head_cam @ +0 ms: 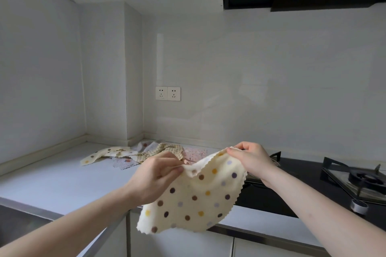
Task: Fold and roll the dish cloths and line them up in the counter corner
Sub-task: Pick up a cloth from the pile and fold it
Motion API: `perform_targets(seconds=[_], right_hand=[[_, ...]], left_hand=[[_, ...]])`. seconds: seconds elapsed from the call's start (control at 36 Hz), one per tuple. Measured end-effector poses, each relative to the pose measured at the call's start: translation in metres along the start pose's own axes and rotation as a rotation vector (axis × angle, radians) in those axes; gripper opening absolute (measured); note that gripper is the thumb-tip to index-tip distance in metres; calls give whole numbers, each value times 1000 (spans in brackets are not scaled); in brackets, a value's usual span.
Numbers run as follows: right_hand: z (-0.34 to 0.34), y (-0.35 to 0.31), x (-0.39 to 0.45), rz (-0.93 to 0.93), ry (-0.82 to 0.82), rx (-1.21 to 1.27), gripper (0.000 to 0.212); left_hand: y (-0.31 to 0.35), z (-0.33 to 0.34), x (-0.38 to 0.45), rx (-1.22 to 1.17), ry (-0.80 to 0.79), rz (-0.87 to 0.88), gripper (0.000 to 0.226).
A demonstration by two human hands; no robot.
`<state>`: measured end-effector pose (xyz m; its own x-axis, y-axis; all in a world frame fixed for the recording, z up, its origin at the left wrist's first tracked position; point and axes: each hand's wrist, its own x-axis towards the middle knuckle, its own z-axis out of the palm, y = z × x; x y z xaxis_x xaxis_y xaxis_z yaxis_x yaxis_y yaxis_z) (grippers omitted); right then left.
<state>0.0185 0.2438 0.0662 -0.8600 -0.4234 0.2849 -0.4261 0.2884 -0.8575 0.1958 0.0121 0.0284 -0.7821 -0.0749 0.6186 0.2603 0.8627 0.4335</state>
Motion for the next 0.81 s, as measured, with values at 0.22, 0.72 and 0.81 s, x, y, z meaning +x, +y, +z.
perform_targets(seconds=[0.22,0.72,0.81], right_hand=[[6,7,5,5,-22,-72,24],[25,33,30,14,-105,-92,18],[23,24,29,-34,-178,-90,15]], left_hand=[[-6,6,6,-489,63,-473,28],[-32,64,24,-153,-189,-442,20],[-24,78,29,-62,-259,-410,51]])
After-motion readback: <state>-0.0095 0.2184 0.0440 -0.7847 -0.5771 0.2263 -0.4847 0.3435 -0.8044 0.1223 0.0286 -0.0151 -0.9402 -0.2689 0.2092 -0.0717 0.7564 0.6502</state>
